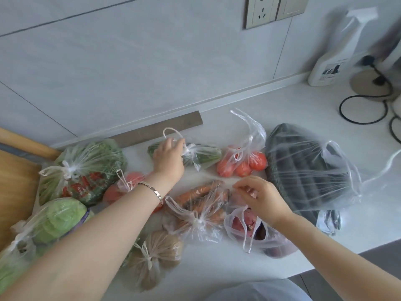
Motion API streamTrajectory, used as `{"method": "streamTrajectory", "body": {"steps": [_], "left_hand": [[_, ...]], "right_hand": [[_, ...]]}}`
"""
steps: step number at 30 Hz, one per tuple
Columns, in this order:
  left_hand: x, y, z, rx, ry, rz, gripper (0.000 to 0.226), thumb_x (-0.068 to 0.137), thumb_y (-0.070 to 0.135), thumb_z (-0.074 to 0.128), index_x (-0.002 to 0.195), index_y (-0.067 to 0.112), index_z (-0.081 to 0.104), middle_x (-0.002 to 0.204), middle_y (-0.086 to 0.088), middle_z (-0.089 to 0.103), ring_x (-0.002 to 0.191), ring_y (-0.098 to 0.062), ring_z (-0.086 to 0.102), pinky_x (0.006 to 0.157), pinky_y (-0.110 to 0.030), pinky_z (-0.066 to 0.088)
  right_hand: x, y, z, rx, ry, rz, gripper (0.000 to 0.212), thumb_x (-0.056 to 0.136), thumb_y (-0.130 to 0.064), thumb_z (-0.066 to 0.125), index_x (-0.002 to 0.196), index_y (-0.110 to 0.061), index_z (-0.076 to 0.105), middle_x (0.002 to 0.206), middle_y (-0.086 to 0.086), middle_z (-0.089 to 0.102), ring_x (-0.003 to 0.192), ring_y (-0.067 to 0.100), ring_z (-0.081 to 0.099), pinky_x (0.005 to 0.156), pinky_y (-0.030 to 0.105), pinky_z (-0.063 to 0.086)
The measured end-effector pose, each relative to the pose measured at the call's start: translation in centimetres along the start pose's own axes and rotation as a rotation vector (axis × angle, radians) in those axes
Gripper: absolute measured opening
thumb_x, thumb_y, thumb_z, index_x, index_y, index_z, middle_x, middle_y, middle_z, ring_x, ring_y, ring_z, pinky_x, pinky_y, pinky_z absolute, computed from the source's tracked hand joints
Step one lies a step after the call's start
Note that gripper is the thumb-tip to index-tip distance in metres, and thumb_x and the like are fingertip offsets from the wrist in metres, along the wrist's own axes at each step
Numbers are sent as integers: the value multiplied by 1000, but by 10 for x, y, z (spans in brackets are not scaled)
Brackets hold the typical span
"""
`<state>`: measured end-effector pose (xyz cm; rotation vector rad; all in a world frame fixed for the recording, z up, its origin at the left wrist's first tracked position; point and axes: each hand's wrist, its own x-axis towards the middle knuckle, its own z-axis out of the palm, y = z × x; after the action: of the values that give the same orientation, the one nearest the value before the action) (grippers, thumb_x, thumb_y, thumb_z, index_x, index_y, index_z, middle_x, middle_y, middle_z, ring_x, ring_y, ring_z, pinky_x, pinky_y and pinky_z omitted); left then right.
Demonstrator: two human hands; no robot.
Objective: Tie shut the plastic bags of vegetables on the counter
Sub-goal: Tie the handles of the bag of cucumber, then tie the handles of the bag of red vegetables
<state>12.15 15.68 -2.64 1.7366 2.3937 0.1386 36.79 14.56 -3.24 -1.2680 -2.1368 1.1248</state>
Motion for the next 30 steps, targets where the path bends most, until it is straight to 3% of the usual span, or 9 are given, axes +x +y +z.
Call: {"method": "streamTrajectory", "body": {"steps": [5, 8, 11, 14, 16, 21, 23, 25, 30], "left_hand": [[-69, 59, -1, -197, -290, 309, 47, 88, 35, 54, 131, 19, 43, 136, -2, 45, 125, -20, 46, 104, -31, 38], [-106, 92, 5, -316, -613, 205, 69, 79, 58, 57, 136, 25, 35, 140, 4, 41, 124, -17, 45, 96, -28, 37], [-122, 105, 24, -271, -567, 190, 63, 79, 46, 62, 131, 20, 37, 131, -3, 49, 118, -24, 49, 92, -30, 42], [-125, 103, 37, -93, -476, 320, 49, 84, 15, 53, 130, 20, 37, 119, -11, 53, 108, -32, 54, 86, -39, 47], [-123, 99, 39, -72, -440, 357, 57, 83, 3, 48, 134, 25, 33, 117, -11, 50, 102, -32, 55, 80, -38, 45], [-107, 92, 31, 74, -248, 608, 57, 89, 4, 41, 138, 32, 31, 106, -6, 40, 95, -22, 41, 72, -34, 34], [-103, 95, 28, 123, -299, 697, 32, 91, 14, 42, 120, 15, 54, 111, -8, 47, 107, -25, 43, 88, -36, 35], [-100, 97, 33, 129, -201, 793, 21, 83, 22, 52, 88, 9, 68, 98, -7, 56, 95, -27, 53, 84, -35, 42], [-90, 102, 11, -561, -116, 452, 29, 81, 16, 59, 53, 14, 54, 90, 6, 57, 62, -3, 49, 63, -8, 34]], "right_hand": [[-8, 4, -31, -112, -37, 117, 20, 84, -28, 63, 100, -18, 69, 91, -11, 60, 84, 4, 57, 85, 19, 48], [-18, 4, -48, -414, -221, 340, 60, 76, -65, 52, 121, -25, 52, 115, -2, 55, 107, 19, 53, 96, 38, 44], [-30, 10, -57, -658, -391, 500, 75, 72, -71, 49, 127, -20, 41, 110, 2, 55, 98, 21, 54, 79, 31, 45], [-39, 19, -57, -646, -453, 520, 46, 81, -51, 54, 108, -14, 46, 82, -4, 51, 73, 16, 51, 59, 23, 38], [-41, 23, -56, -564, -400, 508, 24, 89, -35, 51, 91, -10, 48, 71, -5, 49, 68, 16, 51, 55, 22, 37], [-47, 8, -65, -211, 7, 293, 26, 94, -19, 43, 72, -12, 53, 59, -5, 51, 55, 18, 47, 52, 21, 34], [-49, -5, -69, -100, 145, 211, 19, 92, -9, 46, 80, -17, 57, 67, -8, 57, 60, 10, 51, 56, 13, 38], [-55, -14, -67, -27, 217, 181, 23, 90, -4, 47, 80, -22, 57, 73, -8, 61, 64, 10, 54, 60, 9, 39], [-66, -21, -56, 266, 475, 325, 17, 87, -23, 58, 70, -20, 57, 63, -10, 59, 56, -1, 53, 50, 7, 38]]}}
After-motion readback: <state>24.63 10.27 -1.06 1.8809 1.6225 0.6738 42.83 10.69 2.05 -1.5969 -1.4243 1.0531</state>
